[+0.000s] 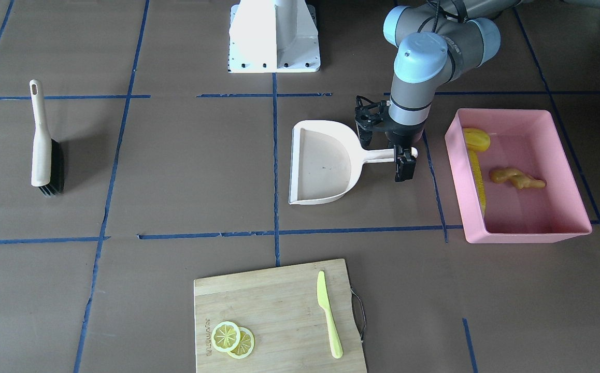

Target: Sweep and dump trash into bin

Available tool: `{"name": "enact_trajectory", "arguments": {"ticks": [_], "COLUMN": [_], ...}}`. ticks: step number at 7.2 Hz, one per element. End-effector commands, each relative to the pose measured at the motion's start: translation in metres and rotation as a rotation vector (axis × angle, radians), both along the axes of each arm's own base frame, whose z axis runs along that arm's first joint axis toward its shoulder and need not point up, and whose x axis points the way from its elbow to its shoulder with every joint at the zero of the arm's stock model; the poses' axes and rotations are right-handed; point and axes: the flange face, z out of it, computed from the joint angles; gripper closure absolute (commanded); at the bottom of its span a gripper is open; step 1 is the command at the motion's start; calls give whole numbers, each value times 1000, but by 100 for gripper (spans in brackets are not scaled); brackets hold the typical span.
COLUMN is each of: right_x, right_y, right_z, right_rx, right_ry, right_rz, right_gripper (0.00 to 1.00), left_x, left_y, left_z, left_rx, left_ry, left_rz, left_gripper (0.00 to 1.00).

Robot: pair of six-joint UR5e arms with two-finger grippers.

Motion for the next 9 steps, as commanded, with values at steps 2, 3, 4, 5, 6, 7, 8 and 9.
{"name": "enact_trajectory", "arguments": {"ticks": [2,3,4,5,6,7,8,9], "right_x": [0,0,0,0,0,0,0,0], "right_y": [-1,-1,-2,-2,-2,-2,-2,-3], "right_z": [2,1,0,-2,-4,-8,-12,-13], "right_rx": [-2,0,3,6,10,18,28,38], "right_ry": [0,0,0,0,-1,-1,-2,-3], "right_rz": [-3,-2,-2,-2,-1,-1,-1,-2], "right_gripper": [0,0,0,0,0,0,0,0], "left_x": [-69,-101,-149,-205,-228,-258,-294,-327], "left_y": [-35,-45,-47,-44,-43,-41,-40,-43], "left_z": [-10,-6,-12,-25,-26,2,36,60], "left_rx": [-52,-132,-208,-283,-426,-595,-686,-731], "left_ry": [28,-31,-109,-121,-75,-35,-34,-46], "left_rz": [-188,-267,-338,-468,-601,-688,-738,-802], "left_gripper": [0,0,0,0,0,0,0,0]}}
